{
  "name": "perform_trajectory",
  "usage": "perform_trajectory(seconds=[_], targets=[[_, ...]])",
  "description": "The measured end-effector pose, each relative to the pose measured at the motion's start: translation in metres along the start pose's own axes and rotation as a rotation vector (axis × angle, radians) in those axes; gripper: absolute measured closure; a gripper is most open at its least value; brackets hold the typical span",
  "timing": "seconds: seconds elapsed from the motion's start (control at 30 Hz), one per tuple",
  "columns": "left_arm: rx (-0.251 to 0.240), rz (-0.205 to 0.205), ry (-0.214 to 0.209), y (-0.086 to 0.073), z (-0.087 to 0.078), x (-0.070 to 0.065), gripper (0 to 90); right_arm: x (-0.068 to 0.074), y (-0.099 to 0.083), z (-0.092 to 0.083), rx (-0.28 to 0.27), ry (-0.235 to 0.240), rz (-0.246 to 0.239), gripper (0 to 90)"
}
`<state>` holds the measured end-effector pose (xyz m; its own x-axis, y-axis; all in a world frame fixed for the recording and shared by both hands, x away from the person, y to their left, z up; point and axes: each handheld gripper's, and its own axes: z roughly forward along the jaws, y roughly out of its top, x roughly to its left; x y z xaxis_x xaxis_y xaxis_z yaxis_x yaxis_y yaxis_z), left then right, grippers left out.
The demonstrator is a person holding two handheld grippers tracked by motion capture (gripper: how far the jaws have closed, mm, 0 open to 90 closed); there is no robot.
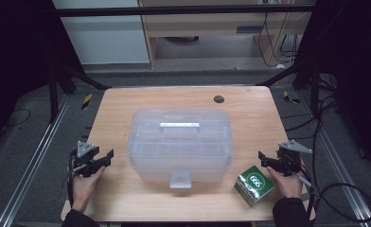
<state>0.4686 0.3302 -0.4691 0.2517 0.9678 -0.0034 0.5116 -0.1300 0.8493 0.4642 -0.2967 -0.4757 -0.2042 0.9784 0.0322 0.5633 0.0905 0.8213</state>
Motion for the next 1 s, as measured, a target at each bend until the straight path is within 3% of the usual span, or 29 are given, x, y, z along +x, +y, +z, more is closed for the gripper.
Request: perform_trajectory(seconds=[0.4,1.0], targets=[[-0.081,-0.001,-0.044,0.013,-0.019,0.004,33.6,0.007,0.006,-0.008,-0.021,0.012,-0.031,15.9],[-0.079,0.083,-0.134,0.029,-0.03,-0.006,29.4,0.01,0.003,-0.01,-0.039,0.004,-0.062,15.9]])
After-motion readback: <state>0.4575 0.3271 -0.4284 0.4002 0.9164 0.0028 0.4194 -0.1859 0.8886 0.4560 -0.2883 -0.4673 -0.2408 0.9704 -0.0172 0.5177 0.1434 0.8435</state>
